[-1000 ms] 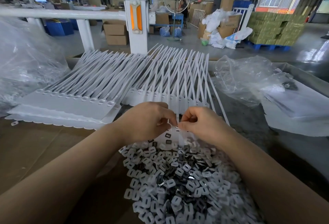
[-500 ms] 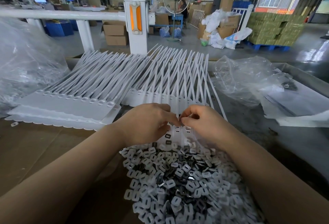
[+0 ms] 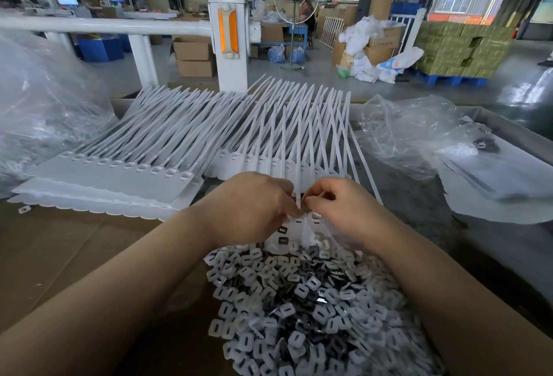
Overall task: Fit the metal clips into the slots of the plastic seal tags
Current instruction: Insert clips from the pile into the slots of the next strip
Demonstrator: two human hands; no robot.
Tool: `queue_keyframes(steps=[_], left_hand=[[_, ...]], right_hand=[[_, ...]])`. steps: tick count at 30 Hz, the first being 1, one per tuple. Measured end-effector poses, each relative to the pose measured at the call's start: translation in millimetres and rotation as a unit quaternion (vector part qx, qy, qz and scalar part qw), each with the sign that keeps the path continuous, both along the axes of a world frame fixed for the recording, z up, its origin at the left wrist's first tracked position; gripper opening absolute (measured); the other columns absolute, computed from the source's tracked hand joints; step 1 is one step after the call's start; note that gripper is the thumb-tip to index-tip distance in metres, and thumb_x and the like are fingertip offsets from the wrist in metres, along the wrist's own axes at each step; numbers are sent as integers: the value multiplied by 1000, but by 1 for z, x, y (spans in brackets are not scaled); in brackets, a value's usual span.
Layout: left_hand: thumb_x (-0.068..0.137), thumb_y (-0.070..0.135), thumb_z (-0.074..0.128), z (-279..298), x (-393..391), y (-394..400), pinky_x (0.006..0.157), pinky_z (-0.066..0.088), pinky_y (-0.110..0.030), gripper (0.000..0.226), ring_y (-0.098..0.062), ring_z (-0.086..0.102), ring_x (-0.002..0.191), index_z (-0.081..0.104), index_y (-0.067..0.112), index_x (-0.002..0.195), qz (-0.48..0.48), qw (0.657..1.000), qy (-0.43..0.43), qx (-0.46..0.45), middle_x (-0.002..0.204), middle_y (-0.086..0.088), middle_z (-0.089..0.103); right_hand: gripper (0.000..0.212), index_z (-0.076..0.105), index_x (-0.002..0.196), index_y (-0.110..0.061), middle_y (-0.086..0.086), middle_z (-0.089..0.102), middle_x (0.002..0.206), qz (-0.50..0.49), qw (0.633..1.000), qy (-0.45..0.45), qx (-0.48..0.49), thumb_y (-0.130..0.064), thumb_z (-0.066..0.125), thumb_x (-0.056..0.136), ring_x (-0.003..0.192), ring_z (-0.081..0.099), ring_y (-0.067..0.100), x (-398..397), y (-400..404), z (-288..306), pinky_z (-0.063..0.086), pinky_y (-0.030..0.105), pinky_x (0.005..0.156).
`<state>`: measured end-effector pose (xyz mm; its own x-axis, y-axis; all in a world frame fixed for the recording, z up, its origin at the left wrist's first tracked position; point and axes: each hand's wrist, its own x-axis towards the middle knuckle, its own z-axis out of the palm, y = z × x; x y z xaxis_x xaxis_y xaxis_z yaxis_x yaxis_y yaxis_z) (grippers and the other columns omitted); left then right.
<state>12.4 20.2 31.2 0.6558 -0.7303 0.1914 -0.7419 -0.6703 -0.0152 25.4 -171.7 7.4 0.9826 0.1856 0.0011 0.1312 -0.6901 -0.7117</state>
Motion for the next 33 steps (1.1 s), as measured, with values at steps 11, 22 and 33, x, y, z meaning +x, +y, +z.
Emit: queue_keyframes(steps=[11,22,33], left_hand=[[99,24,51,-2,-1,0,74,51,-32,30,-9,63,82,69,34,119,-5,1000,-3,-13,99,13,63],[85,7,53,-5,0,-2,87,45,-34,44,-12,51,98,70,33,115,2,1000,-16,-4,104,9,61],[90,9,67,-3,12,14,76,42,-4,28,6,58,86,74,29,108,88,948,225,-206,93,15,66]], right_hand=[[5,64,93,-37,-14,70,89,2,1000,-1,6,-34,61,95,87,71,18,1,0,-1,57,35,83],[3,64,92,-36,-14,70,89,-11,1000,9,-4,-37,63,93,86,66,6,2,2,-1,50,43,94],[11,65,83,-36,-13,70,84,-13,1000,4,10,-36,63,94,83,69,14,-1,0,1,55,39,86]])
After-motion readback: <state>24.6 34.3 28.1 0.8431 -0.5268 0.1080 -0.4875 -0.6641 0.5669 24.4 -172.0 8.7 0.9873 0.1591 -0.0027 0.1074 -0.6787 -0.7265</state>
